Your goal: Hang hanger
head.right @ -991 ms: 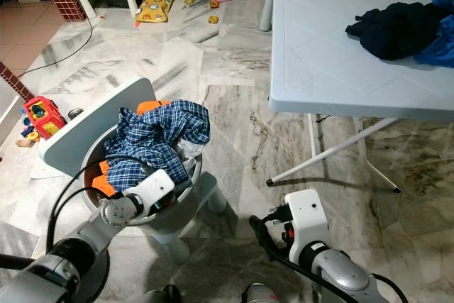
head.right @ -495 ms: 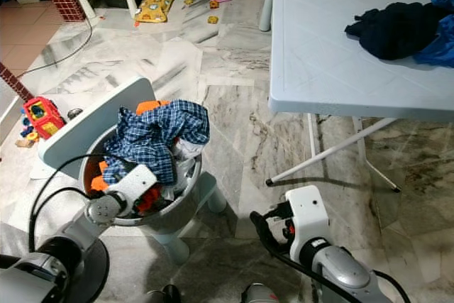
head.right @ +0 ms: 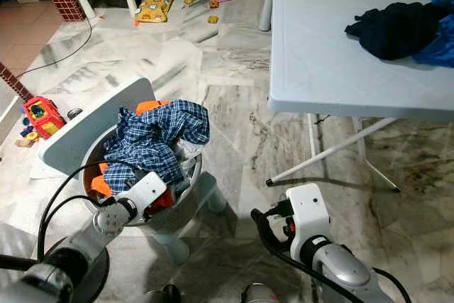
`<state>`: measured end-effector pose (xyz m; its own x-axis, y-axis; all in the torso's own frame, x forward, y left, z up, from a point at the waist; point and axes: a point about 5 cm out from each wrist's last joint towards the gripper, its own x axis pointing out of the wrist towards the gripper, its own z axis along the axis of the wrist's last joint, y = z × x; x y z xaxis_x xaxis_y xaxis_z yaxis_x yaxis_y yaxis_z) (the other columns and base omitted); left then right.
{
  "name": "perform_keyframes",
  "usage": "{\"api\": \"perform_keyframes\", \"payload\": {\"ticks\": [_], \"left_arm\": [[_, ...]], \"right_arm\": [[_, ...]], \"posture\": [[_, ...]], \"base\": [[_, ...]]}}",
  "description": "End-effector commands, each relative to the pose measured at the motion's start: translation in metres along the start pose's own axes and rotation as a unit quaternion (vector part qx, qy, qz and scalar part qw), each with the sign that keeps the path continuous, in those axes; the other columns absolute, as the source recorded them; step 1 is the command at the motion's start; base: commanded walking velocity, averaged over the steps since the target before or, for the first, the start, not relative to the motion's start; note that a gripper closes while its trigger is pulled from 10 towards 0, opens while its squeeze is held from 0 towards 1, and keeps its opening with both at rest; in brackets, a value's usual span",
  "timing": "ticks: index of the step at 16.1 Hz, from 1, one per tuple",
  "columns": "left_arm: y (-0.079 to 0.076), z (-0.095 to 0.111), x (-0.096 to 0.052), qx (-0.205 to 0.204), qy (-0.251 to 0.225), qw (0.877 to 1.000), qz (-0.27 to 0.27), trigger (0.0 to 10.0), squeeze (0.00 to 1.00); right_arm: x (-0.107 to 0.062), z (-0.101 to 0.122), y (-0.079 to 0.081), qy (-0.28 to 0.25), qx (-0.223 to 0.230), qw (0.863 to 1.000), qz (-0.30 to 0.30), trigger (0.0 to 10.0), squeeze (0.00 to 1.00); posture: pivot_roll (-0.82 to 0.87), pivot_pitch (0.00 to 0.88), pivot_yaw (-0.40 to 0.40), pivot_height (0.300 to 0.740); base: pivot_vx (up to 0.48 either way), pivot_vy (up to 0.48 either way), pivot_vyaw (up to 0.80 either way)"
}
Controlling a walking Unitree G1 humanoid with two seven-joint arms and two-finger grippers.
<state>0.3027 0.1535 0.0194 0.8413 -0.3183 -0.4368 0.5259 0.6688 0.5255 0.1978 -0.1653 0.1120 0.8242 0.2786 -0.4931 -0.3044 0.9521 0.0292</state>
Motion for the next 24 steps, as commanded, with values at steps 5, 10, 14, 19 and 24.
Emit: {"api": "perform_keyframes", "payload": {"ticks": [5,10,14,19,24], "left_arm": [[-0.017,-0.004,-0.022,0.044,-0.008,0.999,0.001,10.0,1.0],[-0.026,0.009,-0.022,0.092,-0.018,0.996,-0.002,10.0,1.0],[-0.016,0.03,-0.009,0.144,-0.036,0.989,0.007,10.0,1.0],[-0.015,0.036,0.004,0.173,-0.029,0.984,-0.022,10.0,1.0],[-0.009,0.031,0.016,0.162,0.011,0.985,-0.057,10.0,1.0]], "right_arm": [[0.006,-0.004,0.006,0.005,-0.008,1.0,0.023,10.0,0.0],[0.01,0.0,0.007,0.0,-0.011,1.0,0.027,10.0,0.0],[0.007,-0.001,0.006,-0.001,-0.017,1.0,0.025,10.0,0.0],[0.008,-0.001,0.01,-0.002,-0.013,0.999,0.03,10.0,0.0],[0.003,-0.002,0.008,0.003,-0.01,1.0,0.026,10.0,0.0]], "posture": [[-0.27,0.181,0.033,0.74],[-0.27,0.174,0.032,0.74],[-0.29,0.176,0.042,0.74],[-0.28,0.184,0.04,0.74],[-0.31,0.199,0.041,0.74]], "base": [[0.0,0.0,0.0],[0.0,0.0,0.0],[0.0,0.0,0.0],[0.0,0.0,0.0],[0.0,0.0,0.0]]}}
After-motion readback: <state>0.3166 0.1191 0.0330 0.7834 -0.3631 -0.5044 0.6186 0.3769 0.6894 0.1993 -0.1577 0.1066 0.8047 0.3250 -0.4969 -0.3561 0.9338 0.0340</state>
